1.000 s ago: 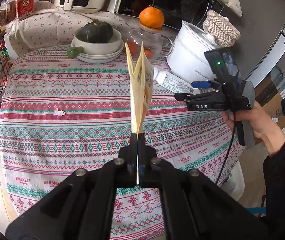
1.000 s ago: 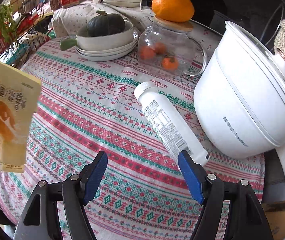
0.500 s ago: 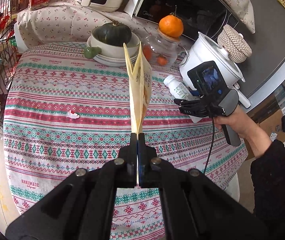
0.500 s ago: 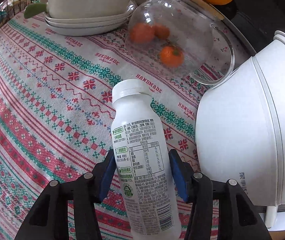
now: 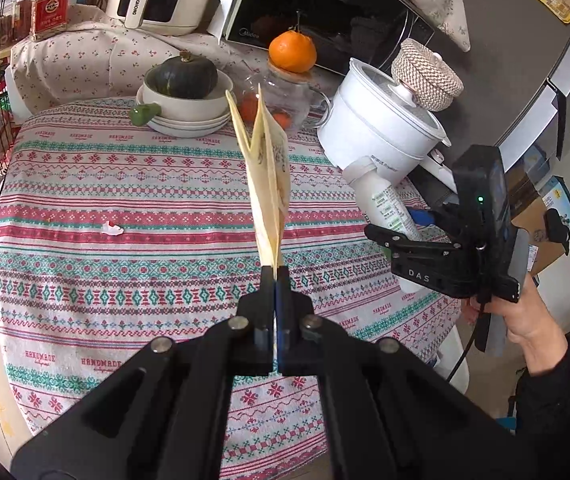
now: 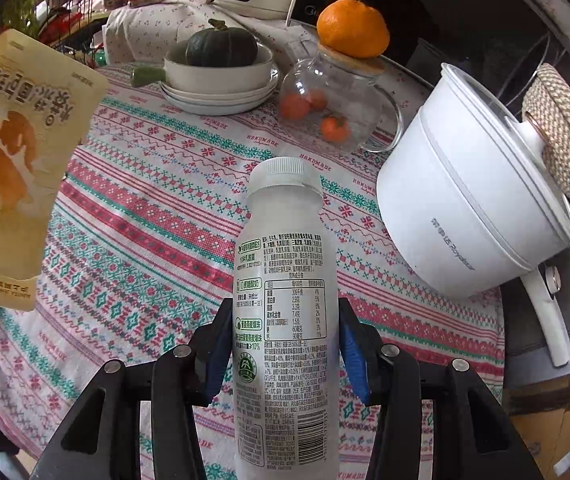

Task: Collect trash
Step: 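Carry the pouch and yogurt bottle to the bin and open both grippers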

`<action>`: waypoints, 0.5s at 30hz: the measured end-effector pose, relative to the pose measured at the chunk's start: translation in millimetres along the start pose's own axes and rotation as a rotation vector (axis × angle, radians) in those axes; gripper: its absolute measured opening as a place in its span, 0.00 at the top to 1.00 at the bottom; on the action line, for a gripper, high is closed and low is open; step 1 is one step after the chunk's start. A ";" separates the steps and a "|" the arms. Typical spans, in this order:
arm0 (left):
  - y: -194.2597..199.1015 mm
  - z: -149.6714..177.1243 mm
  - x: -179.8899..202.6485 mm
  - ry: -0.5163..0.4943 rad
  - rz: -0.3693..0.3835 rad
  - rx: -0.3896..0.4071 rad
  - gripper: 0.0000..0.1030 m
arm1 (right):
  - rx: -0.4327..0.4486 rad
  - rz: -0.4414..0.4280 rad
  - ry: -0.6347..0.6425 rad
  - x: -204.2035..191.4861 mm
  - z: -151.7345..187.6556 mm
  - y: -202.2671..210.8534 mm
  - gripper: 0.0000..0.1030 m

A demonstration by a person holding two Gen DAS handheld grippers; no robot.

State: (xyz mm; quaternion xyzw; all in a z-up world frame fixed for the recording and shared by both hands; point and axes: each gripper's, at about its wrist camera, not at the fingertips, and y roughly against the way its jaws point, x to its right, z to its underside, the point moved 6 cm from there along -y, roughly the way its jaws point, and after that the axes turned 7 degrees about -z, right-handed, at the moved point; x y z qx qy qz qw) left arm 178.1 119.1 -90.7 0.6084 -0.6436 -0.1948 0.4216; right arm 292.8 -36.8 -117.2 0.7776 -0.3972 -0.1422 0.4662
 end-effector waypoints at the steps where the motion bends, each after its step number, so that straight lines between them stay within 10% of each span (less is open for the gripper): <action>1: 1.5 2.5 6.5 -0.014 0.009 0.001 0.99 | 0.022 0.000 -0.021 1.8 3.7 12.7 0.52; 15: 13.9 54.9 131.5 -0.284 0.143 -0.020 0.99 | 0.252 0.054 -0.268 32.2 143.6 166.5 0.52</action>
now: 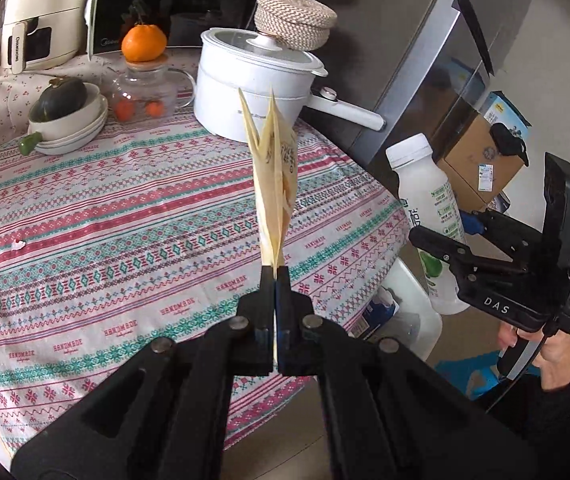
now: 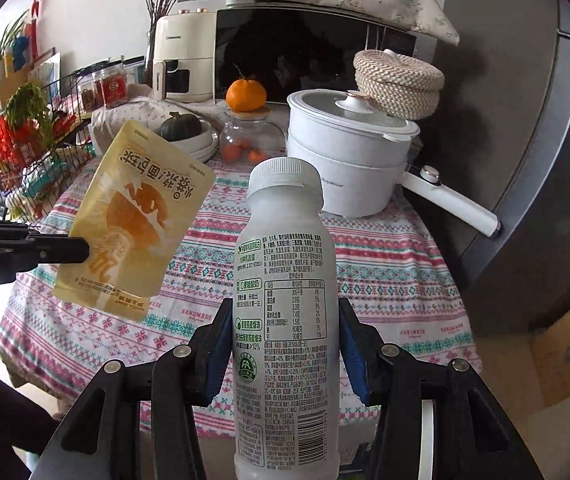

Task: Collect trash
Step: 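Carry the pouch and yogurt bottle to the bin and open both grippers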

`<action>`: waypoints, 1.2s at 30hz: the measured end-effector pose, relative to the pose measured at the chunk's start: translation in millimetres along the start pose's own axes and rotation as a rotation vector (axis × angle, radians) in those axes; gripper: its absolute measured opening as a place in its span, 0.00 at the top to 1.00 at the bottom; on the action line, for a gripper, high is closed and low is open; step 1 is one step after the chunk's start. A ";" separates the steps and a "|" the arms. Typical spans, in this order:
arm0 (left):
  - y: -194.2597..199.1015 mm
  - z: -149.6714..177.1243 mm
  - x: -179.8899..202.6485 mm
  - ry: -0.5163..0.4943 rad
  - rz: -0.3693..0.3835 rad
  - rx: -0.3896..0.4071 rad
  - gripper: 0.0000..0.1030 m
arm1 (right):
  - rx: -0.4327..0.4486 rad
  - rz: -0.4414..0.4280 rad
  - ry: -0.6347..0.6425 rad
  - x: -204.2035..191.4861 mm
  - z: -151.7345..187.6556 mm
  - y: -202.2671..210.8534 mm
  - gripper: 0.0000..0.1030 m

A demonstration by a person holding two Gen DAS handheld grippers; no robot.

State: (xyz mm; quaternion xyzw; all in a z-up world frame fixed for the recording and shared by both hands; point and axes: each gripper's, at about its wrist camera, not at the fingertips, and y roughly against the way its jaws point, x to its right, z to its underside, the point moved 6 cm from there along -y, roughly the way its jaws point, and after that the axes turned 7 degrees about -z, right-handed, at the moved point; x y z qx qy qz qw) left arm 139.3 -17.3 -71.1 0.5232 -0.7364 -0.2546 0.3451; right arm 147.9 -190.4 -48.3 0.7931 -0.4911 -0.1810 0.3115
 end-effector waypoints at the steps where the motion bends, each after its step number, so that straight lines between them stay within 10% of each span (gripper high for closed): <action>1: -1.7 1.5 9.3 -0.020 0.006 -0.003 0.99 | 0.014 0.007 -0.022 8.0 7.5 11.0 0.52; 18: -83.5 72.4 181.3 -0.320 0.188 -0.207 0.99 | 0.059 0.162 -0.304 115.1 102.9 69.0 0.51; 31: -119.0 76.8 196.0 -0.363 0.138 -0.196 0.97 | 0.060 0.212 -0.363 143.8 126.4 88.9 0.51; 36: -108.0 67.5 184.4 -0.344 0.097 -0.156 0.51 | 0.059 0.203 -0.386 144.8 127.4 86.0 0.51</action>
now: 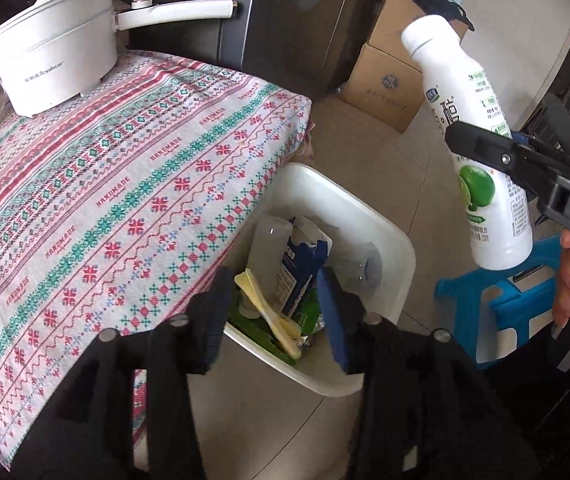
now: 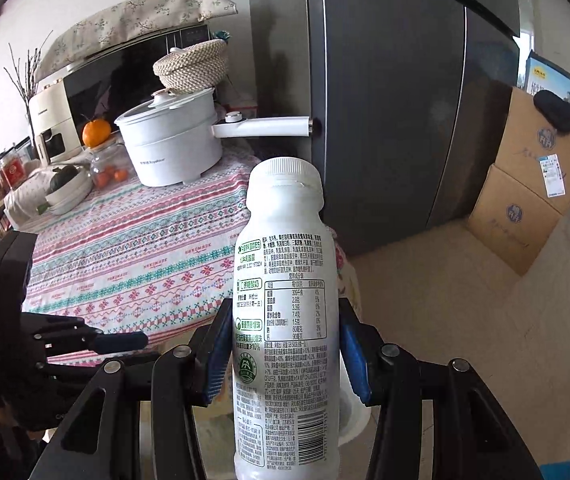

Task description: Collect trash

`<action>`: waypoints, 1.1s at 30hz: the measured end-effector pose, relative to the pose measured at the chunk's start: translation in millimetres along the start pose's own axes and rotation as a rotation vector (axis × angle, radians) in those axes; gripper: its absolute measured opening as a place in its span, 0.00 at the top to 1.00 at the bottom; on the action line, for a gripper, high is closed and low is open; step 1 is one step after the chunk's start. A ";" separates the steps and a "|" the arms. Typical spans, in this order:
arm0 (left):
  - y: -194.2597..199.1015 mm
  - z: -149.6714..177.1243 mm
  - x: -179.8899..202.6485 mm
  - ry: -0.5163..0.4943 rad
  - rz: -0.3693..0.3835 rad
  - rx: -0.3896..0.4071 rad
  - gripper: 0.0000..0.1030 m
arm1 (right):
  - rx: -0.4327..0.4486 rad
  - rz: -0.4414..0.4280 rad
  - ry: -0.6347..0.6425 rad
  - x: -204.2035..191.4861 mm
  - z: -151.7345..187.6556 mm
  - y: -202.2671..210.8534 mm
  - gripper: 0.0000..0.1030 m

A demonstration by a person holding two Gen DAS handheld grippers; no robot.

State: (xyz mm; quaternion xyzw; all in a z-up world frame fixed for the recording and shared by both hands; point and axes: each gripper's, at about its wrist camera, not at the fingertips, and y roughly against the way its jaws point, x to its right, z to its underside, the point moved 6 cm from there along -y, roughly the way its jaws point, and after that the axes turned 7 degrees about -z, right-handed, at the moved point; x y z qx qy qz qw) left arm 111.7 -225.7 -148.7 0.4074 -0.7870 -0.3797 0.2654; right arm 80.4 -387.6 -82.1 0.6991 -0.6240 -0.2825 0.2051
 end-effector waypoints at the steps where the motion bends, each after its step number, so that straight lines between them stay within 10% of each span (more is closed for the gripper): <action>1: 4.0 -0.7 -4.1 0.005 -0.009 0.002 0.50 | 0.002 -0.002 -0.006 -0.5 0.1 -0.9 0.51; 6: 27.0 1.5 -31.7 0.051 -0.104 0.023 0.22 | 0.008 -0.005 -0.060 -3.7 5.9 -16.8 0.51; 19: 43.7 31.3 -78.5 0.130 -0.193 -0.021 0.18 | -0.060 -0.018 -0.133 -21.0 42.3 -76.7 0.50; 22: 47.1 33.4 -81.7 0.127 -0.216 -0.016 0.17 | -0.057 -0.033 -0.149 -20.1 43.2 -75.7 0.27; 33: 62.8 33.4 -81.3 0.130 -0.275 0.023 0.04 | -0.060 -0.020 -0.081 -35.6 20.3 -33.1 0.15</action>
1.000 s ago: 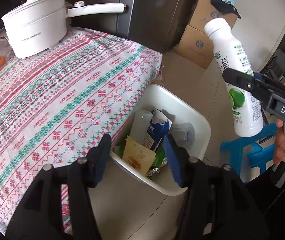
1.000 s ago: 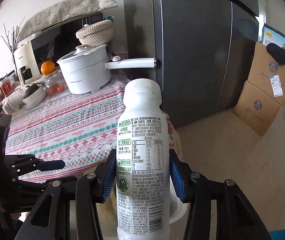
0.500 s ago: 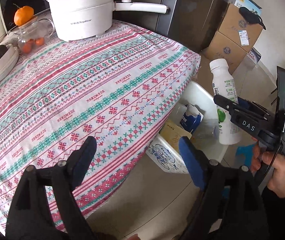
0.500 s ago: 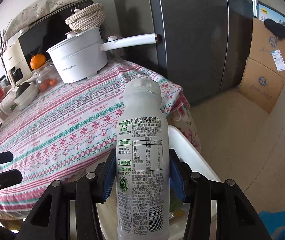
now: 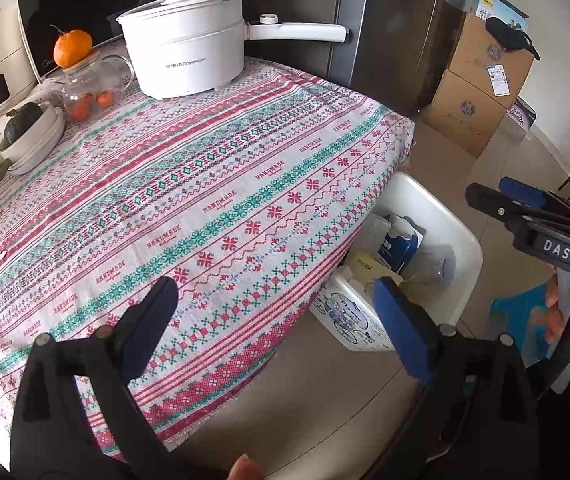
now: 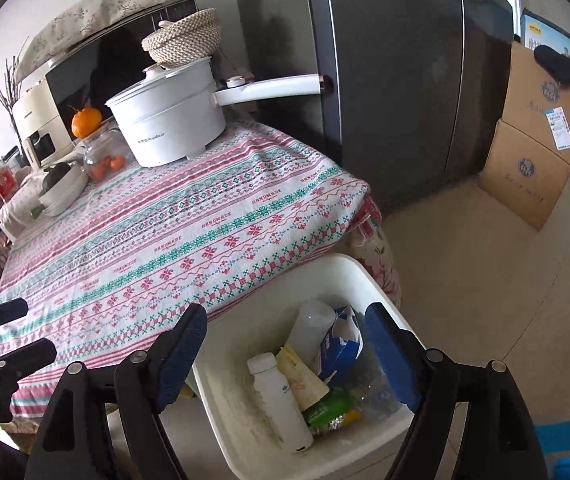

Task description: Collect trash

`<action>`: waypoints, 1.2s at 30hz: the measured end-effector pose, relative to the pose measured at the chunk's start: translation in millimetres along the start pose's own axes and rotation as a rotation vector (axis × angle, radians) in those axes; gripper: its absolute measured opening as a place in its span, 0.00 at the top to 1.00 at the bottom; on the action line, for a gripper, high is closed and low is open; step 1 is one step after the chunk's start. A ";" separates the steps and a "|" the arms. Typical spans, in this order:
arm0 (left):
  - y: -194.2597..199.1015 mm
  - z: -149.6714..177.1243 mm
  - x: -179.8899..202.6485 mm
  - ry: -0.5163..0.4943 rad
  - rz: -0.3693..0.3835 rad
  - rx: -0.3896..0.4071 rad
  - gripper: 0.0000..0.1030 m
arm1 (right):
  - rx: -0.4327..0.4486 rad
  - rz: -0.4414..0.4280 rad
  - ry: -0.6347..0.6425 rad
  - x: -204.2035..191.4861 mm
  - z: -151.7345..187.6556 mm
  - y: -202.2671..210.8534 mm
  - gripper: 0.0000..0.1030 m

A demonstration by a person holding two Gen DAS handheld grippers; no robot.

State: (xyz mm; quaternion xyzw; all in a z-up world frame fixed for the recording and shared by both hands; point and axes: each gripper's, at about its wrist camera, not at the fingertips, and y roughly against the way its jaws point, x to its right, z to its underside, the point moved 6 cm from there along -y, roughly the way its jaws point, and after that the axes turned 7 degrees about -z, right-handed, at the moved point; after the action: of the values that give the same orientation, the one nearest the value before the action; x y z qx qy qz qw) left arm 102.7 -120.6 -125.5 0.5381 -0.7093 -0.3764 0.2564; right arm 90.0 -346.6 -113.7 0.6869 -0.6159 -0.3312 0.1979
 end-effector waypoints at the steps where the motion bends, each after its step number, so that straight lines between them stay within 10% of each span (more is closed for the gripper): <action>1: 0.7 1.6 -0.9 0.010 -0.006 -0.005 0.03 | 0.002 0.001 0.006 -2.4 -1.0 6.2 0.13; 5: 6.4 9.0 -4.4 0.041 -0.044 -0.016 0.01 | 0.009 0.013 0.004 -6.3 -0.3 26.8 0.00; 21: 84.3 37.1 -14.6 0.125 -0.153 0.091 0.01 | 0.050 0.184 0.142 -37.9 15.1 110.3 0.00; 36: 123.0 35.2 -30.8 0.169 -0.195 0.221 0.01 | 0.089 0.130 0.138 -66.8 19.8 128.3 0.00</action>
State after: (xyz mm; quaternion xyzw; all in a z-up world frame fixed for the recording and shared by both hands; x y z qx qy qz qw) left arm 14.4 -65.1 -45.2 0.6591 -0.6667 -0.2725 0.2165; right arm -17.1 -299.5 -26.3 0.6747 -0.6583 -0.2418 0.2302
